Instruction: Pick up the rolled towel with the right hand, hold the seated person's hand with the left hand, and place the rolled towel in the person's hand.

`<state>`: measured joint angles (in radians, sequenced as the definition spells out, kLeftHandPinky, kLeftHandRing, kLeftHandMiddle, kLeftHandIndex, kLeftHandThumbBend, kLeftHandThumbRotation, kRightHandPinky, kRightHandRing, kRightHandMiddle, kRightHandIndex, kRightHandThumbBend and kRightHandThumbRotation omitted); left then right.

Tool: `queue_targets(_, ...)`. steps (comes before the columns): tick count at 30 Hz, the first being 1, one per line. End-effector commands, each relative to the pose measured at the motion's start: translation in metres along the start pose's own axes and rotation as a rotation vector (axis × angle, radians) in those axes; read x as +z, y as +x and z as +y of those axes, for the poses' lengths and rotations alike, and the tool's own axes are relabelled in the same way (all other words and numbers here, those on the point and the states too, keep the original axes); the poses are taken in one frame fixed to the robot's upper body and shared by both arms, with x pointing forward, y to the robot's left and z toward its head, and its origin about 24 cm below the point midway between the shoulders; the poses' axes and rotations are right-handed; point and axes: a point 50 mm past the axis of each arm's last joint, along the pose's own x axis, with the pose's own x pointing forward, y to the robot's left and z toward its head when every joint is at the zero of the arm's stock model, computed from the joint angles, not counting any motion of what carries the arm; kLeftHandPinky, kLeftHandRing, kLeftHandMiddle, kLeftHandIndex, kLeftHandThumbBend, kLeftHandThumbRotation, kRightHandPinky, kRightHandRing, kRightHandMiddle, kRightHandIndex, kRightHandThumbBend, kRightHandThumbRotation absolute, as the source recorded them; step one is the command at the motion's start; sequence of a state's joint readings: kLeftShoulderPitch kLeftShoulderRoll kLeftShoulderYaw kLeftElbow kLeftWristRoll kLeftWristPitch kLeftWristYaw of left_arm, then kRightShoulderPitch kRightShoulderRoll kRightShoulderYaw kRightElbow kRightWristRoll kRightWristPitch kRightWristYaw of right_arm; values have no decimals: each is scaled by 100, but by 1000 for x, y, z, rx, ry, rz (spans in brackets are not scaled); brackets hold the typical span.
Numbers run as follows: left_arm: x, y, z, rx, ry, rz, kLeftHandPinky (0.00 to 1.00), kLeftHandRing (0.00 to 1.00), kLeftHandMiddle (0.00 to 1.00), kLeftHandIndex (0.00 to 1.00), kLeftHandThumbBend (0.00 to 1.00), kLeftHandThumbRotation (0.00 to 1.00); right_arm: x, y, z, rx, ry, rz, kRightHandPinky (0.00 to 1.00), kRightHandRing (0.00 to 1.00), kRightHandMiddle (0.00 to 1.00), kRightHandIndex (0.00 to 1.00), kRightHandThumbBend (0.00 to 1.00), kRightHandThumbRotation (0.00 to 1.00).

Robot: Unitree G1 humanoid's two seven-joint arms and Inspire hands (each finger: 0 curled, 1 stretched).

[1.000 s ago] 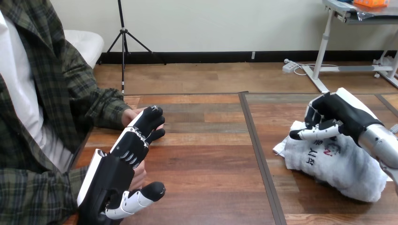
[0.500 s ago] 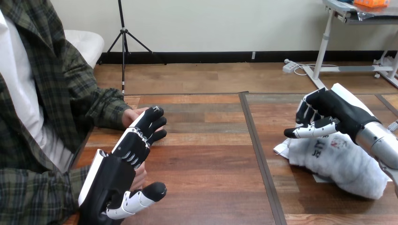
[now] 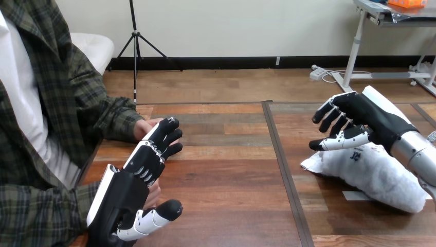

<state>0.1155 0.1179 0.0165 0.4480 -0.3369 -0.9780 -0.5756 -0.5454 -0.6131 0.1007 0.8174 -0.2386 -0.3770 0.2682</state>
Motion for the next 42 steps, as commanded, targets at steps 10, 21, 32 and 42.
queue_targets(10,9,20,2,-28,42,-79,86,92,93,91,100,62,49,-28,-64,-144,-152,-135,62,72,73,77,88,17)
queue_targets(21,8,22,2,-34,34,-81,87,92,94,91,100,62,51,-43,-81,-142,-253,-97,80,88,88,90,99,41)
queue_targets(32,7,22,1,-33,24,-82,88,93,94,91,100,60,40,-51,-89,-89,-303,33,88,98,98,98,100,52)
queue_targets(42,7,22,2,-35,13,-83,88,93,94,91,100,59,21,-53,-90,-70,-315,144,90,100,100,100,100,54)
